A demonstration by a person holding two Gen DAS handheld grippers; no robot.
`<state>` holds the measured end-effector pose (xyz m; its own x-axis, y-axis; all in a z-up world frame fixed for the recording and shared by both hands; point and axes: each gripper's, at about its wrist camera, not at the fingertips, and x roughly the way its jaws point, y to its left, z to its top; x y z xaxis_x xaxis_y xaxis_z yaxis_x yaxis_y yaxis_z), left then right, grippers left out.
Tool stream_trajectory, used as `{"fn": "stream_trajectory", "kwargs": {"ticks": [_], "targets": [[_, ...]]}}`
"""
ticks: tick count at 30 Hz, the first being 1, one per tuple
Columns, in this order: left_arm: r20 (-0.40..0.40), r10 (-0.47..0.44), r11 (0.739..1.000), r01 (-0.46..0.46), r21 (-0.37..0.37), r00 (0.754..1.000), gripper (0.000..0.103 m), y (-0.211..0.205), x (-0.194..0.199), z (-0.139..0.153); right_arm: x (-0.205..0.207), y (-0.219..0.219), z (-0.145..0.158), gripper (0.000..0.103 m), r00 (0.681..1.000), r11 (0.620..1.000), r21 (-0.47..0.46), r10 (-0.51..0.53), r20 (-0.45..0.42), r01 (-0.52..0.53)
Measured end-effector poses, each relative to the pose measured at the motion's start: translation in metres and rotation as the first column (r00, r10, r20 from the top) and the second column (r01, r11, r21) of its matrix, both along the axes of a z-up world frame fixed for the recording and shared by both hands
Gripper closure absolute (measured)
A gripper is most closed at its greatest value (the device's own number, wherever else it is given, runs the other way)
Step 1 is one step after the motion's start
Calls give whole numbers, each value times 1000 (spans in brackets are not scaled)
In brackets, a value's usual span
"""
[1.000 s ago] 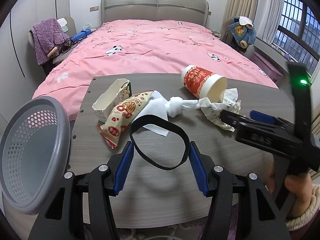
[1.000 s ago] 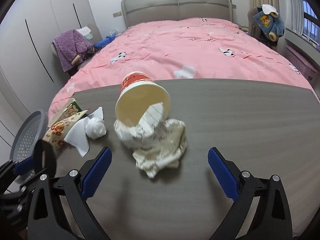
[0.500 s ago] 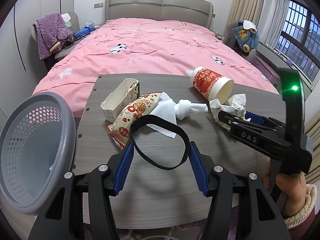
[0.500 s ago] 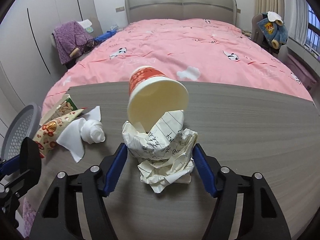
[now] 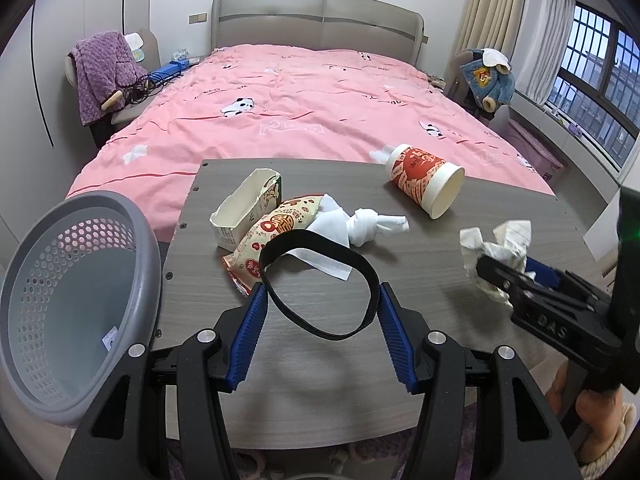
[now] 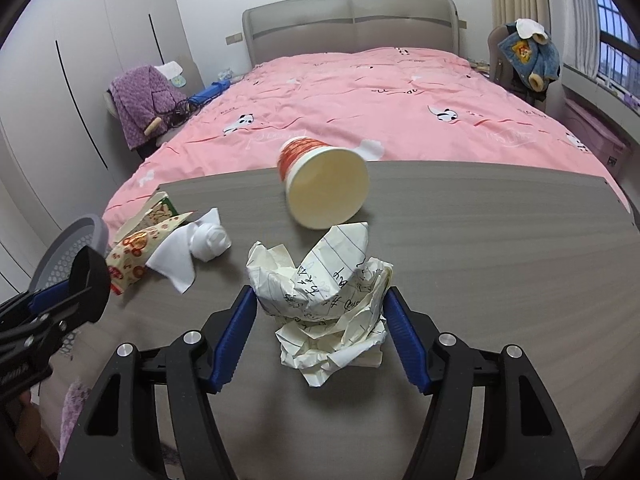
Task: Collect trash
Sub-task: 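Grasp the crumpled white paper with the right gripper and lift it, then carry the rubber band and crumpled paper over the grey basket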
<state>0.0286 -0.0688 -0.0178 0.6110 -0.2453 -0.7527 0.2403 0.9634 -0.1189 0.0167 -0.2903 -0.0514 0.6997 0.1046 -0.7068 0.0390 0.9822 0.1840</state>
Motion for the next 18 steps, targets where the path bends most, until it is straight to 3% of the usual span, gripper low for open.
{"fn": "stream_trajectory", "kwargs": {"ticks": [18], "targets": [[53, 51, 998, -50, -30, 997, 49, 39, -15, 20, -25, 43, 23, 39, 996, 997, 17, 77, 49, -78]]}}
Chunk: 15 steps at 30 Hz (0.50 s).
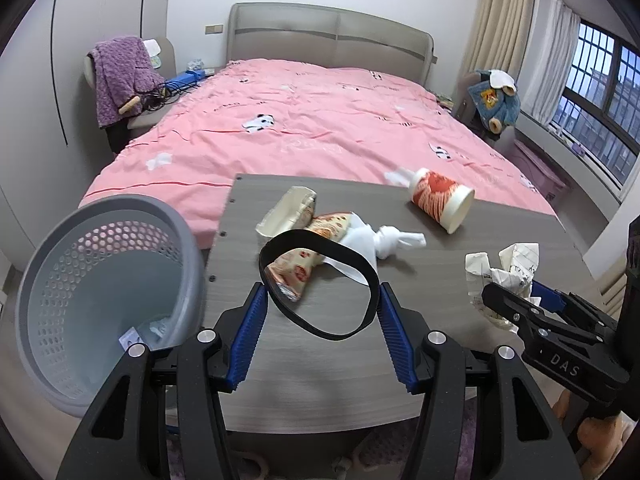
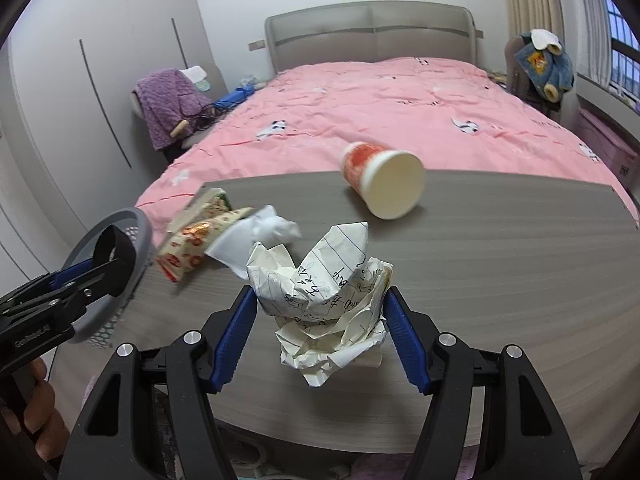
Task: Collect trash
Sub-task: 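Carry the rubber band and crumpled paper over the grey basket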
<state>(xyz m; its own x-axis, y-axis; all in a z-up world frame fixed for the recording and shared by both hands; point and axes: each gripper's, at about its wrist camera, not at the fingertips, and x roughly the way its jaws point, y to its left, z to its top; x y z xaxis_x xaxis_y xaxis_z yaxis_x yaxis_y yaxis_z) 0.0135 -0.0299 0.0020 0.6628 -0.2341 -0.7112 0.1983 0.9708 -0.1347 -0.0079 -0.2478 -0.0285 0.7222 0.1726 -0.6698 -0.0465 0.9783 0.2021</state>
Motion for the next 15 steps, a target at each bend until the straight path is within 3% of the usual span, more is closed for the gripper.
{"fn": "stream_trajectory", "kwargs": {"ticks": [15], "targets": [[32, 200, 979, -201, 43, 979, 49, 106, 12, 7, 32, 113, 30, 39, 968, 970, 24, 242, 60, -244]]}}
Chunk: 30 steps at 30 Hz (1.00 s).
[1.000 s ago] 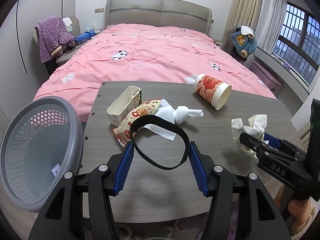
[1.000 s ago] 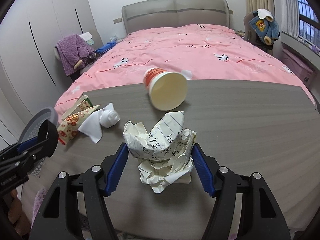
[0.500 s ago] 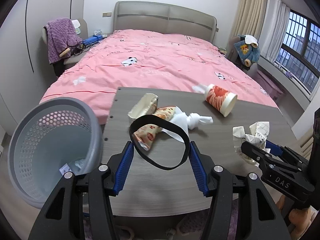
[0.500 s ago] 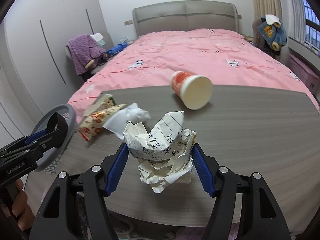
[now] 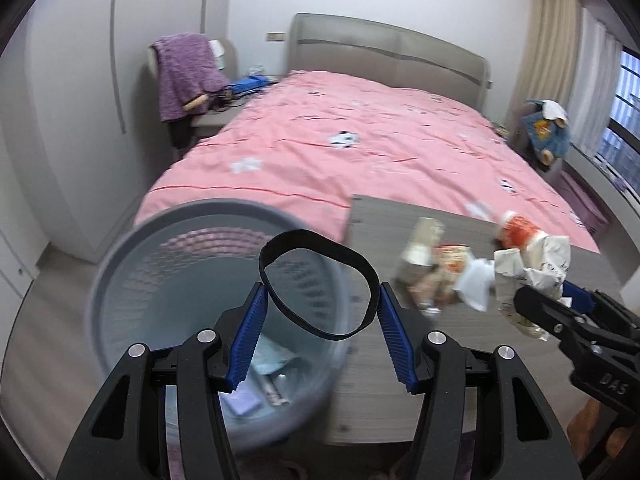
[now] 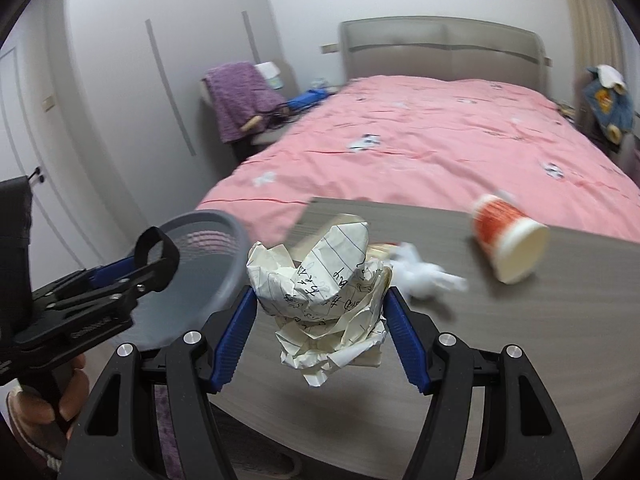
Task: Collect trash
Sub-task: 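Carry the rubber band and crumpled paper over the grey basket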
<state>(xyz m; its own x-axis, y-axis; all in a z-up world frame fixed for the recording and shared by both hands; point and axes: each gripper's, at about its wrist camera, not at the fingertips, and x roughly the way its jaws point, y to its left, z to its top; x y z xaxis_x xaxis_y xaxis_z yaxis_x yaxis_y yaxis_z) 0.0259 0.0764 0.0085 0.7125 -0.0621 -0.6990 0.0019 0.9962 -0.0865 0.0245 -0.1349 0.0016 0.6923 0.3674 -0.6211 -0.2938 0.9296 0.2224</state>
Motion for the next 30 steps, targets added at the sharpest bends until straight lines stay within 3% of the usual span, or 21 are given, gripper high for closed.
{"fn": "stream_trajectory", "kwargs": {"ticks": [6, 14, 30], "targets": [[-18, 93, 995, -92, 24, 996, 49, 45, 11, -12, 22, 52, 0, 39, 995, 995, -11, 103, -10, -103], [-53, 148, 989, -147, 14, 988, 49, 78, 24, -33, 48, 106, -13, 39, 977, 977, -43, 204, -57, -207], [-77, 213, 977, -212, 16, 974, 48, 109, 31, -47, 71, 142, -33, 34, 960, 961, -62, 262, -103, -269]]}}
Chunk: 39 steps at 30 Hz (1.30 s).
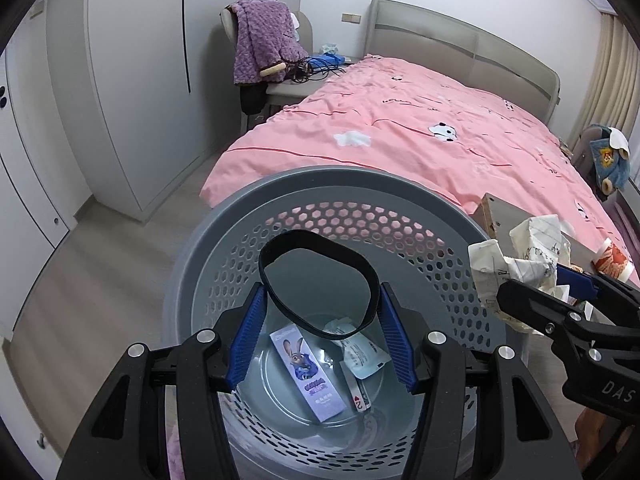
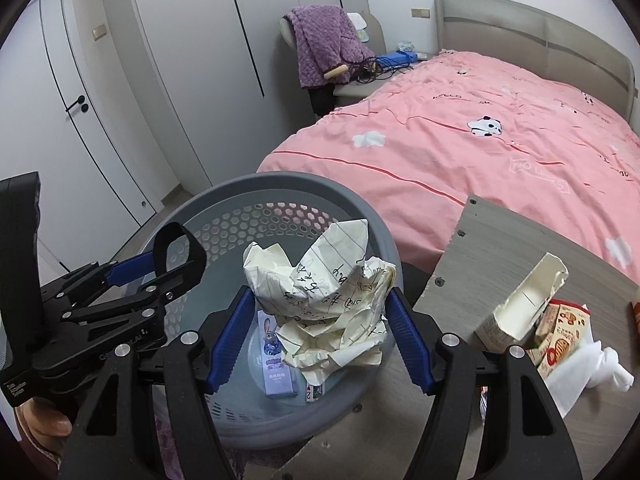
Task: Collect trash
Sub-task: 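Carry the rubber band and crumpled paper over the grey basket, then open both grippers to drop the paper and rubber band into the basket, then move both grippers back from the basket to the table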
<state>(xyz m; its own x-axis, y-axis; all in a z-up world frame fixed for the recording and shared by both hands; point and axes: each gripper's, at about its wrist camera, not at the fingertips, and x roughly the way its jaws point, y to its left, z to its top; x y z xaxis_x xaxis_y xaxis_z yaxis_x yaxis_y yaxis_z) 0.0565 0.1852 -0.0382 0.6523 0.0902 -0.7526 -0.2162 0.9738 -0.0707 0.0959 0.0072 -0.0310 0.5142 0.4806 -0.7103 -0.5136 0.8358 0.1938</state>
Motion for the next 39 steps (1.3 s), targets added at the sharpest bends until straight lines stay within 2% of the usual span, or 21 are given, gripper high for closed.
{"fn": "stream_trajectory", "kwargs": {"ticks": [1, 2, 8, 29, 39], "targets": [[-2, 4, 1000, -4, 0, 1000, 47, 0, 0, 0, 0, 1, 0, 34, 1000, 1000, -5, 1, 4, -1], [-4, 11, 1000, -11, 1, 1000, 42, 1, 0, 0, -1, 1, 1, 32, 1000, 1000, -12, -1, 14, 1], [-3, 42, 999, -42, 5, 999, 34, 7, -2, -2, -3, 0, 3, 22, 999, 1000, -8, -7, 33, 8], [-8, 68, 998, -68, 13, 998, 33, 11, -12, -4, -10, -3, -3, 22, 1000, 1000, 0, -16, 12, 16], [-4, 45, 999, -45, 3, 999, 33, 2, -22, 4, -24, -24, 2, 22, 999, 998, 17, -53, 11, 53]]}}
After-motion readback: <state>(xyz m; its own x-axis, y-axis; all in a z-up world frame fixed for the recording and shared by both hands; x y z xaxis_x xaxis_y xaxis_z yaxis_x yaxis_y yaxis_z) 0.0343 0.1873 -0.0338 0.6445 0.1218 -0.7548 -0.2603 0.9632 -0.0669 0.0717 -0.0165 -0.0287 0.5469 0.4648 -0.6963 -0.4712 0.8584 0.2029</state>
